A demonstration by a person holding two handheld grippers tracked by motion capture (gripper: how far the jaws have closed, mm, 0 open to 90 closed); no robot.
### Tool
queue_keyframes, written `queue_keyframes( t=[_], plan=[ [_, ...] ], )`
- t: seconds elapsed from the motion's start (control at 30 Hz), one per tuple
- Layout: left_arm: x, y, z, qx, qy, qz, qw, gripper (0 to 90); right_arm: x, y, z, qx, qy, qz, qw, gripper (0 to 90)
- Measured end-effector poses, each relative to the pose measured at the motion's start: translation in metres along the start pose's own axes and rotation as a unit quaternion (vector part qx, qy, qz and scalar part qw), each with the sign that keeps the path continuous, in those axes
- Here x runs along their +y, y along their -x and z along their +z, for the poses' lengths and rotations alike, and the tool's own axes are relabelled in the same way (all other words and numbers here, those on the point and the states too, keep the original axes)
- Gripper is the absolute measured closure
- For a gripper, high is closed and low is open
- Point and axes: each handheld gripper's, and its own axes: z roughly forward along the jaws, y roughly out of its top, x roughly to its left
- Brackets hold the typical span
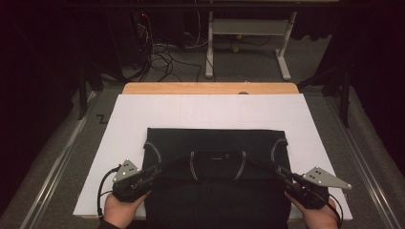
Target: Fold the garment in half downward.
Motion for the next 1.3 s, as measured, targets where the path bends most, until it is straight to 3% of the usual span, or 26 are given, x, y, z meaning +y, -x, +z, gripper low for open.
queue_keyframes(
  t=[0.17, 0.37, 0.57, 0.63, 0.77, 0.87, 1.03, 1.2, 1.3],
  plan=[
    [-0.009, -0.002, 0.008, 0.025, -0.039, 0.014, 0.9988, 67.1, -0.008, -0.001, 0.005, -0.006, -0.034, -0.008, 0.9994, 76.7],
    [-0.017, -0.002, 0.013, 0.014, -0.056, 0.005, 0.9983, 66.8, -0.019, 0.000, 0.014, -0.008, -0.078, -0.011, 0.9969, 76.3],
    [-0.016, -0.003, 0.013, 0.026, -0.063, -0.003, 0.9977, 51.0, -0.020, -0.001, 0.013, -0.009, -0.079, -0.008, 0.9968, 72.1],
    [-0.015, -0.002, 0.014, 0.032, -0.063, -0.007, 0.9974, 41.5, -0.020, -0.001, 0.012, -0.010, -0.076, -0.006, 0.9971, 67.1],
    [-0.010, 0.000, 0.012, 0.032, -0.044, -0.007, 0.9985, 35.4, -0.017, 0.001, 0.011, -0.014, -0.062, 0.004, 0.9979, 54.1],
    [-0.001, 0.001, 0.012, 0.022, -0.029, -0.012, 0.9993, 34.8, -0.012, 0.001, 0.009, -0.018, -0.048, 0.008, 0.9987, 48.6],
    [0.033, 0.011, 0.025, 0.001, -0.029, 0.003, 0.9996, 34.9, 0.011, -0.002, 0.017, -0.009, -0.025, 0.014, 0.9996, 47.1],
    [0.068, 0.026, 0.062, -0.009, -0.052, 0.023, 0.9983, 35.2, 0.040, -0.021, 0.047, 0.007, -0.030, -0.006, 0.9995, 50.2],
    [0.078, 0.029, 0.087, -0.013, -0.076, 0.013, 0.9970, 35.4, 0.050, -0.031, 0.071, 0.014, -0.050, -0.018, 0.9985, 53.2]
  ],
)
